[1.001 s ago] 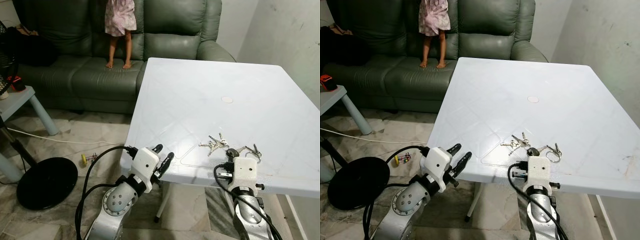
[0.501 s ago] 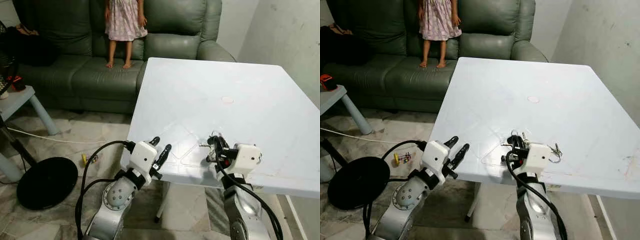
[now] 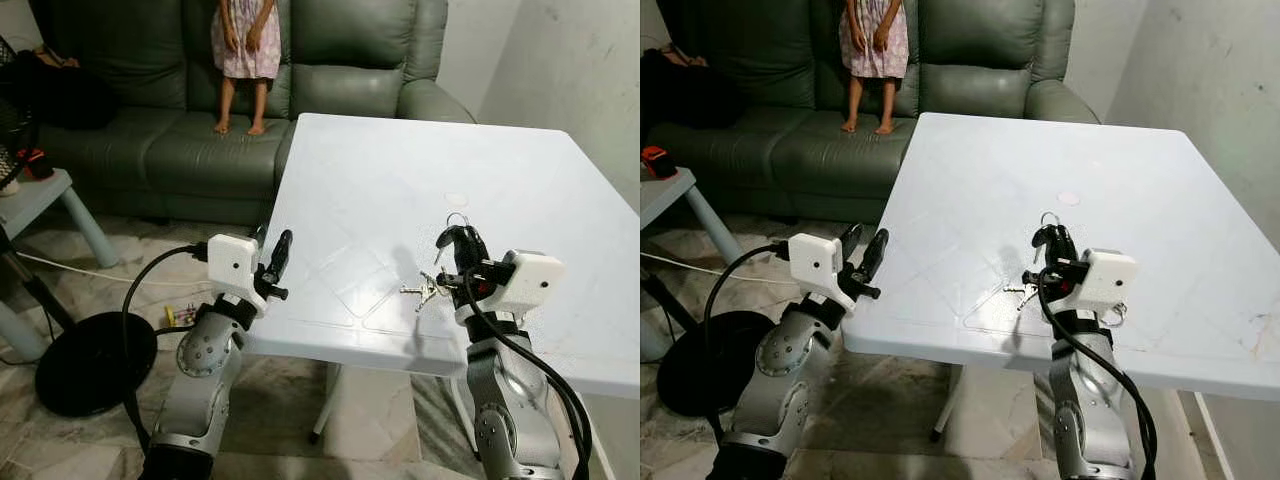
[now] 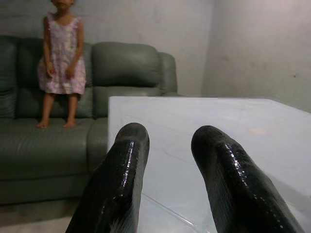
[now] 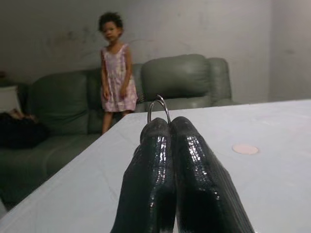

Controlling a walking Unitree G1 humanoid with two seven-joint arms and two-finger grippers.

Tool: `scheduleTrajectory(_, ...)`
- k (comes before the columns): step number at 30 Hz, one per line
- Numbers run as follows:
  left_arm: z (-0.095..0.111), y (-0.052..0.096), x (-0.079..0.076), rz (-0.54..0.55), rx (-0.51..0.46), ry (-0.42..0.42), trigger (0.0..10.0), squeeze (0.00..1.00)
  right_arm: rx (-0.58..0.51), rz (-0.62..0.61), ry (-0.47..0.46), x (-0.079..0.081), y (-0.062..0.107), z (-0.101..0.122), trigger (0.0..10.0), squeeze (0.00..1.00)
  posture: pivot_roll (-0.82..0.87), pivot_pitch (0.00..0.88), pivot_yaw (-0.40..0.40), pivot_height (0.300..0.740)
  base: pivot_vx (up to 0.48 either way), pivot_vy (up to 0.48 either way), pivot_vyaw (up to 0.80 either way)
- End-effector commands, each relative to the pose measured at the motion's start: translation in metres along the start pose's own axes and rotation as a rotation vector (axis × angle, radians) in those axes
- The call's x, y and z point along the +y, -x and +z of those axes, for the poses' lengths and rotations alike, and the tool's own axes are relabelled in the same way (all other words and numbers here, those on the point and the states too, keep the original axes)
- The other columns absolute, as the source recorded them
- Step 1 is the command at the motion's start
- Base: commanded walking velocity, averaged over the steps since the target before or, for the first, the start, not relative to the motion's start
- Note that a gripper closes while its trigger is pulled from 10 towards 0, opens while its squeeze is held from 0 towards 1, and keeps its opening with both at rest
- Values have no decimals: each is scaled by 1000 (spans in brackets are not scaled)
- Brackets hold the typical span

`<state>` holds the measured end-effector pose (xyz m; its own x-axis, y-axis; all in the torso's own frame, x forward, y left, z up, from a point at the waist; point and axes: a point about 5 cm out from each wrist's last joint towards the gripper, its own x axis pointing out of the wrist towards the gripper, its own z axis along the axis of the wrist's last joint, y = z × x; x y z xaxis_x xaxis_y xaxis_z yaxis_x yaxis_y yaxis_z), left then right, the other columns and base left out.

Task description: Hang keys on a hook

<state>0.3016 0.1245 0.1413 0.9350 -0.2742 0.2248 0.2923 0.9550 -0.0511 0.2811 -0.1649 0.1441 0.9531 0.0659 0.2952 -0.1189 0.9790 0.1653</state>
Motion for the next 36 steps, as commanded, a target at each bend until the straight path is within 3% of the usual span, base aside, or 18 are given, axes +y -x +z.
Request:
scheduleTrajectory(1, 4, 1, 13, 41, -22, 21, 10000, 0, -16, 33, 51, -1, 0, 5, 10000, 0, 97, 0, -51, 736, 0, 0, 0)
scheduleTrajectory(10, 0, 6, 28, 117, 0, 29, 10000, 0, 61, 24, 99, -9, -1, -3, 10000, 0, 107, 0, -58, 736, 0, 0, 0)
scheduleTrajectory(21, 2, -4, 34, 155, 4, 27, 10000, 0, 91, 41, 114, -6, -5, -7, 10000, 0, 117, 0, -61, 736, 0, 0, -716)
scheduleTrajectory(36, -1, -13, 30, 125, 16, 23, 10000, 0, 110, 60, 110, 5, -7, -15, 10000, 0, 109, 0, -60, 736, 0, 0, -750)
